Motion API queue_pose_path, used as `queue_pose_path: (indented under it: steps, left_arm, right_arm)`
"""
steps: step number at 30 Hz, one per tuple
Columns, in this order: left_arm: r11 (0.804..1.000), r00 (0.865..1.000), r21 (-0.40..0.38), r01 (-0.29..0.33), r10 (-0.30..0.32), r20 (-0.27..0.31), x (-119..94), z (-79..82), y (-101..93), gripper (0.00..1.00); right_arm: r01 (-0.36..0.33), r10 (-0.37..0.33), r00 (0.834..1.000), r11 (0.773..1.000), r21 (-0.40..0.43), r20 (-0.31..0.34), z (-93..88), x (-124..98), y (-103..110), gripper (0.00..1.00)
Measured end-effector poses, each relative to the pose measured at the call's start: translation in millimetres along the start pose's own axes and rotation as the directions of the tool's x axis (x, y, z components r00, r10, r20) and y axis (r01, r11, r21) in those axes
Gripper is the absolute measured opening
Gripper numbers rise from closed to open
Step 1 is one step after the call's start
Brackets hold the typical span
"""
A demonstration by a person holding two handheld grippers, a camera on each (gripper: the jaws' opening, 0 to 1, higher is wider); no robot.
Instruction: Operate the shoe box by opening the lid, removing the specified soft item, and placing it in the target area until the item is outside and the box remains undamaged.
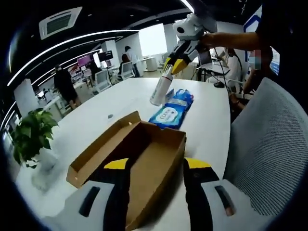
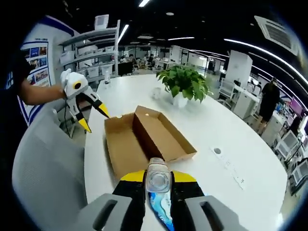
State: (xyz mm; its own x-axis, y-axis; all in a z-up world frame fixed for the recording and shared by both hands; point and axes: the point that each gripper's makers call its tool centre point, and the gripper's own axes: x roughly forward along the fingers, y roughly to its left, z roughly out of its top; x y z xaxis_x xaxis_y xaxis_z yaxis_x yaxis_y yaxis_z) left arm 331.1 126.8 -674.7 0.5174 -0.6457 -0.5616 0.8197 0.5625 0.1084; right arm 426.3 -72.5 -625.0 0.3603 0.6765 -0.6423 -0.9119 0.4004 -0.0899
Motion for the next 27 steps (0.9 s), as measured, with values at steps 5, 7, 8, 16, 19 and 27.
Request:
queue_pose_path:
  steps: [5,7,8,16,19,27]
  left_arm:
    - [0.999,1.0,-0.043,-0.02,0.02,-0.001,-7.6,-8.1,0.7,0.47]
    - [0.998,0.999,-0.06,-0.033,0.033,-0.002,-10.9,-11.3,1.3,0.48]
    - [0.997,0.999,-0.067,-0.037,0.037,0.0,-12.3,-12.3,1.4,0.49]
    - [0.985,0.996,-0.145,-0.089,0.091,0.008,-28.1,-24.7,2.5,0.52]
    - [0.981,0.994,-0.162,-0.106,0.108,0.005,-32.7,-30.3,1.5,0.53]
    - [0.967,0.988,-0.209,-0.147,0.153,0.013,-45.9,-38.8,0.1,0.53]
  right_arm:
    - [-0.026,0.022,0.999,0.995,-0.099,-0.045,-1.7,3.3,-12.7,0.14]
    - [-0.035,0.029,0.998,0.992,-0.12,-0.058,-2.3,5.0,-18.7,0.14]
    - [-0.041,0.033,0.997,0.991,-0.129,-0.063,-2.5,5.6,-20.9,0.14]
    - [-0.095,0.065,0.989,0.969,-0.227,-0.135,-14.4,17.2,-40.3,0.14]
    - [-0.122,0.08,0.983,0.957,-0.262,-0.166,-20.5,23.0,-44.8,0.14]
    - [-0.175,0.082,0.958,0.925,-0.336,-0.274,-41.1,38.5,-57.5,0.14]
